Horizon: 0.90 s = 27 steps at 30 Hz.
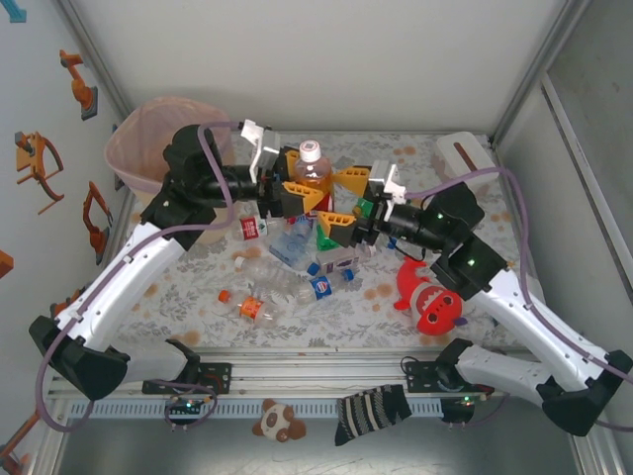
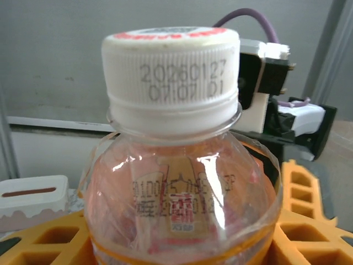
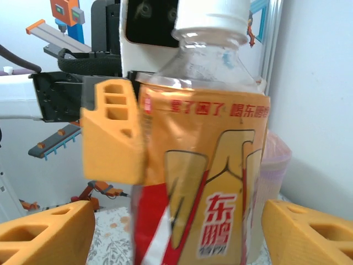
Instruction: Put the plastic bottles in the bin
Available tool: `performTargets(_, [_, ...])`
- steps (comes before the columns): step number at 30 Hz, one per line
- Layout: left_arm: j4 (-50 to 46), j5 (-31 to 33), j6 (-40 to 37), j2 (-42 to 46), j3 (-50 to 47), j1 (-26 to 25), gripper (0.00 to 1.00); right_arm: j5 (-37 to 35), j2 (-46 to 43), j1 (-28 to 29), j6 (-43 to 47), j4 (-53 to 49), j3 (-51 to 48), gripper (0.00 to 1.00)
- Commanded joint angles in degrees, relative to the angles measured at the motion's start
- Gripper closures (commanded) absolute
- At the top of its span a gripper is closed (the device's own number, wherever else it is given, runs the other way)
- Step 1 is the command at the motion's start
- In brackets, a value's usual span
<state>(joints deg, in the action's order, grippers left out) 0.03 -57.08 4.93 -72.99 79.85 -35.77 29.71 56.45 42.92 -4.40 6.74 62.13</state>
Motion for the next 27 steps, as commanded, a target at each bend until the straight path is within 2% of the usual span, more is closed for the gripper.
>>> performTargets(1, [-4.17,4.32,-3.21,2.5,2.7,2.2,0.44,-2.58,-2.19,0.24,0.61,-2.12,-0.78,0.22])
performTargets(4, [-9.54,9.63,-5.08,3.4,4.11,5.29,0.46,-4.47,-3.08,0.24,1.37,-4.61,-0.93,0.21])
performTargets(12, [-26.68,30.26,-11.91,2.88,11.86,12.88,0.46,-10.99,-4.72,0.23,2.98,-9.57,-0.7,0.21])
performTargets(21, [-42.29,43.9,-18.07,-4.81,21.79,23.13,0.46,-12.57,-4.28,0.24,3.47,-10.86,-0.14,0.21])
performTargets(27, [-49.79,48.38,-20.44,-13.6,28.96,28.09,0.46,-11.89,-3.52,0.24,3.61,-11.31,0.53,0.21])
